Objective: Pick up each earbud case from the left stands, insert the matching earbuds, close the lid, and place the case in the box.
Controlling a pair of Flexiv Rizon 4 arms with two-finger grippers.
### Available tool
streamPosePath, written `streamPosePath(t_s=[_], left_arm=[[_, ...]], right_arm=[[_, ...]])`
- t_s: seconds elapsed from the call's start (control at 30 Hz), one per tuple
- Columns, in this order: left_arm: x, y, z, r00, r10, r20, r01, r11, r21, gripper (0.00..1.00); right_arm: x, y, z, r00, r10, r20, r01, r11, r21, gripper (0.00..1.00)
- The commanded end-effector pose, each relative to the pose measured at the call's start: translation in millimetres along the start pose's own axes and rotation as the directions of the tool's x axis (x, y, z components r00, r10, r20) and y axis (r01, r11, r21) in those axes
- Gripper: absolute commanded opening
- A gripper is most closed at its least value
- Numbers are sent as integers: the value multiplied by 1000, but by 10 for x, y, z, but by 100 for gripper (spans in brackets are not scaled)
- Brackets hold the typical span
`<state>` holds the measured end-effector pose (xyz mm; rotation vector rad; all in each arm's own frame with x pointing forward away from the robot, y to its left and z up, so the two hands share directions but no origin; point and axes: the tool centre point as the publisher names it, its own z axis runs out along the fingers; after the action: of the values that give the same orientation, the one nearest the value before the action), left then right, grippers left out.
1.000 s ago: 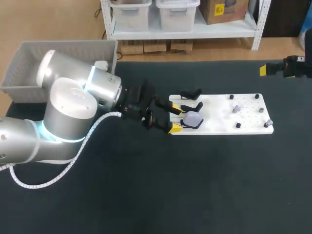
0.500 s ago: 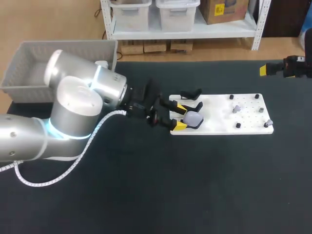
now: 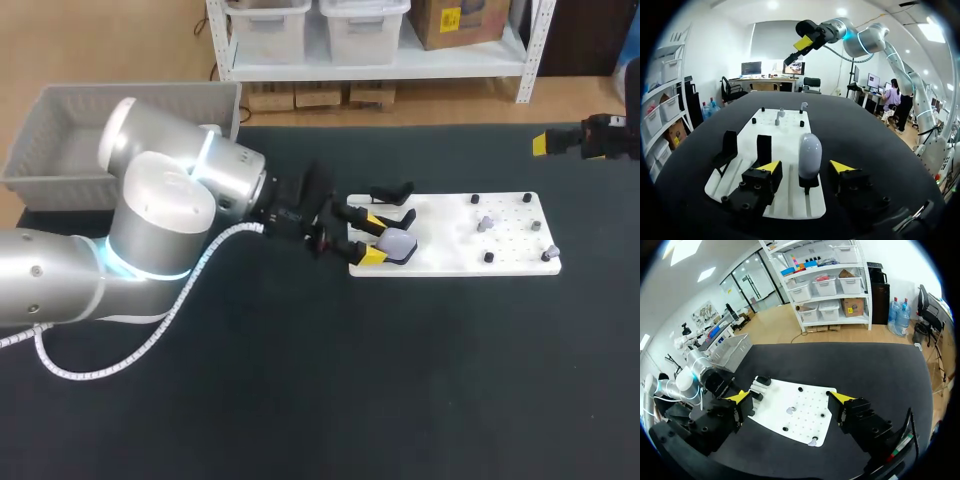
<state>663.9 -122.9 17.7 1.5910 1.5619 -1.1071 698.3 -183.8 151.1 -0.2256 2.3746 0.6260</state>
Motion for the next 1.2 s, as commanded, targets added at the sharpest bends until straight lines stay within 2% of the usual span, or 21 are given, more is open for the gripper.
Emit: streamPosePath(t_s=[0.03,0.43,0.5,0.87,0.97,1.13,1.17,1.2], left_arm=[[-9,49,37,1000,0,-3,0,1000,14,54],[-5,52,85,1000,-2,-3,2,1000,25,49],[-6,54,92,1000,-1,-1,1,1000,26,45],[-21,36,115,1000,1,6,-1,999,33,44],[-16,28,123,1000,2,6,-2,999,35,38],[-4,15,131,1000,2,8,-3,999,38,36],[-5,9,129,1000,3,9,-3,999,38,34],[-11,0,128,1000,4,11,-5,999,38,28]], right_arm=[[-1,-11,4,1000,-1,0,1,1000,-5,100],[-1,-11,4,1000,-1,0,1,1000,-5,100],[-1,-11,4,1000,-1,0,1,1000,-5,100],[-1,-11,4,1000,-1,0,1,1000,-5,100],[-1,-11,4,1000,-1,0,1,1000,-5,100],[-1,-11,4,1000,-1,0,1,1000,-5,100],[-1,-11,4,1000,-1,0,1,1000,-5,100],[-1,-11,4,1000,-1,0,1,1000,-5,100]])
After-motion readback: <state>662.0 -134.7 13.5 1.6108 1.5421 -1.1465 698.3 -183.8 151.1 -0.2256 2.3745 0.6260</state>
